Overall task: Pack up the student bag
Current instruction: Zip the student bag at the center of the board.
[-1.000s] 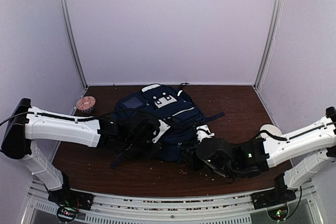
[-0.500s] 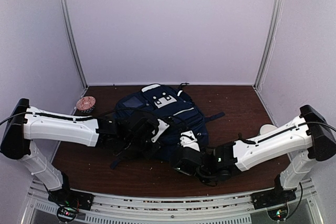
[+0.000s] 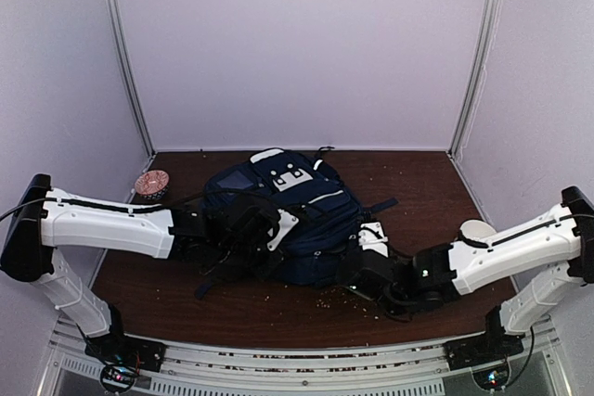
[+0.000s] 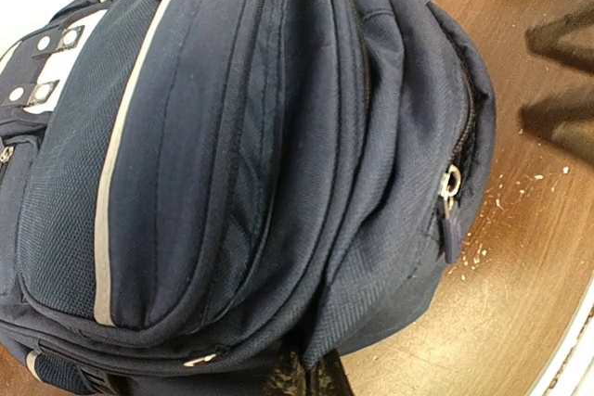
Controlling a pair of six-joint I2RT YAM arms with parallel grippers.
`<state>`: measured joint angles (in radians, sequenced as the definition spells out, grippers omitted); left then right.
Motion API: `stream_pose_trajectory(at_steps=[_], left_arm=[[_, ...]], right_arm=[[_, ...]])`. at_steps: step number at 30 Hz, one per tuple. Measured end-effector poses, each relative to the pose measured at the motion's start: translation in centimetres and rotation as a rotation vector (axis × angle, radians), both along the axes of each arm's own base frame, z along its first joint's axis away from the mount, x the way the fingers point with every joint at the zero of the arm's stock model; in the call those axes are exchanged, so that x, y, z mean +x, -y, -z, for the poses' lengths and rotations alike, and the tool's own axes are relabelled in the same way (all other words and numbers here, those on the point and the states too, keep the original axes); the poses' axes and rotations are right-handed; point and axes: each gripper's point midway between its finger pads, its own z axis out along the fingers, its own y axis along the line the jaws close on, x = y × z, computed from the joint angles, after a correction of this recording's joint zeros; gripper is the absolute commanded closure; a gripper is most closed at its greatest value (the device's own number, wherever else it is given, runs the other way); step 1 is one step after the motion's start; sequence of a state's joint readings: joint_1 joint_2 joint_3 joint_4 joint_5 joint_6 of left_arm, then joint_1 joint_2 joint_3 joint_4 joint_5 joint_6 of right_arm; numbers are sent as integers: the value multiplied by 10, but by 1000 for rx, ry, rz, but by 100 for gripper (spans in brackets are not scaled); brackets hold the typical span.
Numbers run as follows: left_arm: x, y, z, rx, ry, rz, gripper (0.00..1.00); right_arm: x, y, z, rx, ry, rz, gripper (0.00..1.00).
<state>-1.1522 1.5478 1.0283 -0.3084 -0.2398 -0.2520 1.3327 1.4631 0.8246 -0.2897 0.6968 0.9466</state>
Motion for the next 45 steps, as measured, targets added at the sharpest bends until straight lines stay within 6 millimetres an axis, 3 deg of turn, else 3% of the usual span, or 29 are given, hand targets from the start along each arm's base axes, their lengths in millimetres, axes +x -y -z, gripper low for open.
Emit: stream_pose_trajectory(at_steps=[5,12,16,20,29,37,41,45], left_arm=[[0,2,0,-6,-12,4,100],[-2,26,-6,-60,-59,39,100],[-4,37,-6,-84,-86,60,100],[-6,40,-6,-91,-99,67,100],[-6,41,-7,-96,-103,69,100],[-6,42,-8,-101,-100,69,100],[-6,42,-8,-101,-100,68,100],[-6,42,-8,-102,-101,68,100]], right_arm=[[-8,1,-5,120,2,-74,40],[-6,-38,-7,141,-5,-149,35],[-3,-45,-3,140,-8,-135,37],[4,-38,4,116,-19,-83,40],[13,-2,18,54,-42,26,41],[5,33,10,100,-27,39,41],[2,39,4,138,17,-9,42],[1,28,-2,156,51,-103,42]])
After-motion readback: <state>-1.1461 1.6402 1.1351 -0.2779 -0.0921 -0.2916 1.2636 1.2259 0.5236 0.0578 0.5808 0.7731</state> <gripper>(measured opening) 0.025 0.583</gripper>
